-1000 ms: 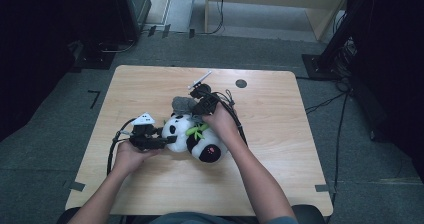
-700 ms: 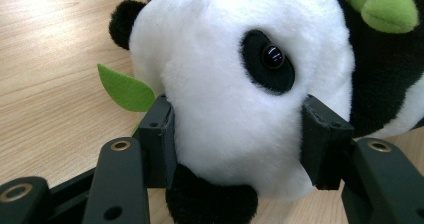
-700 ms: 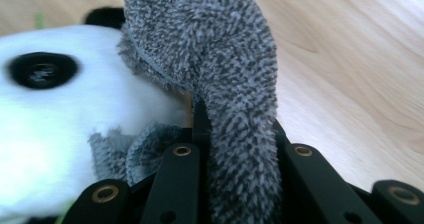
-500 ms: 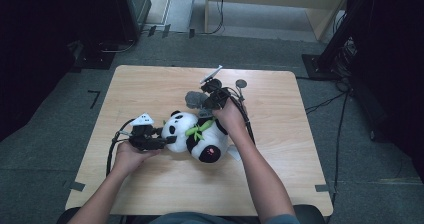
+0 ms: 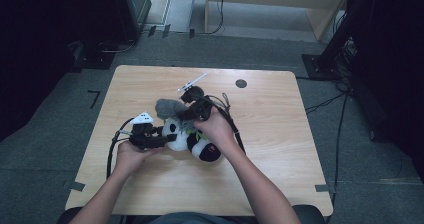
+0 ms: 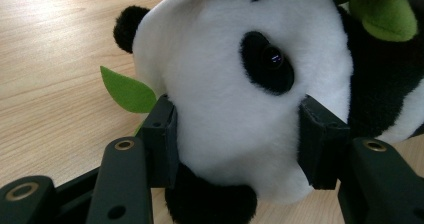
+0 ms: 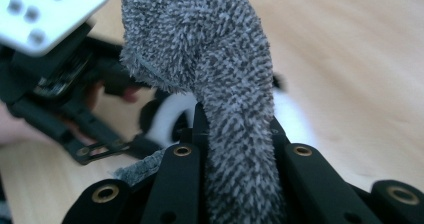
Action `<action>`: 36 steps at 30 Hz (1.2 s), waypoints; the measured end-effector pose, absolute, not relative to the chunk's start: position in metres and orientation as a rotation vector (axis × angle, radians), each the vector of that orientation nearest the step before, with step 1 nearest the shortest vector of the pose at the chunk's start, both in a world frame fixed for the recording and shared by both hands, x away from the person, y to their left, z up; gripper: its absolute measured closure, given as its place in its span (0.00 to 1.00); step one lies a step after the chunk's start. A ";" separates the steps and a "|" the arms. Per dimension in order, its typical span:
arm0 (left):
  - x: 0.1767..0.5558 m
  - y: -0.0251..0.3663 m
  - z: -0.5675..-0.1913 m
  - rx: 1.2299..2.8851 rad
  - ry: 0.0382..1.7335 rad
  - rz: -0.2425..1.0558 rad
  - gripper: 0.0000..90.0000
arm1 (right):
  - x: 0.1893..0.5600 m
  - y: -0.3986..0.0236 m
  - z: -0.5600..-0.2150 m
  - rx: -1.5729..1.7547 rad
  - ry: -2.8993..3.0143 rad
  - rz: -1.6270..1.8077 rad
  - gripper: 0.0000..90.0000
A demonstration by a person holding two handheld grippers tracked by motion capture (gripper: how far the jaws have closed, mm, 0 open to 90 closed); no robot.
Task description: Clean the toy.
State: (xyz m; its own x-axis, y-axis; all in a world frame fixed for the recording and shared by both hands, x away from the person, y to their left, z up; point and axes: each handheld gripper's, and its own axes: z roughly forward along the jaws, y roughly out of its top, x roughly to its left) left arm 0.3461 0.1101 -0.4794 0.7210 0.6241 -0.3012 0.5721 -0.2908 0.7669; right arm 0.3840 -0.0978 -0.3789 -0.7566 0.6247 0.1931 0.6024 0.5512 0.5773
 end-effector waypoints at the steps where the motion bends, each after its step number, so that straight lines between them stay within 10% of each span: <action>1: 0.346 0.110 -0.480 1.969 0.919 0.067 0.49 | 0.382 -0.093 -0.384 1.066 2.756 0.992 0.87; 36: 0.344 0.109 -0.481 1.984 0.920 0.070 0.50 | 0.408 -0.145 -0.405 1.195 2.656 0.835 0.87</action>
State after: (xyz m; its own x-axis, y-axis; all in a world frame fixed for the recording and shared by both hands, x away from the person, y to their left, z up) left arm 0.3445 0.1091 -0.4807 0.7195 0.6277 -0.2972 0.5758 -0.2998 0.7606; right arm 0.4082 -0.1447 -0.4053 -0.6838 0.7199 0.1190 0.6584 0.5385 0.5259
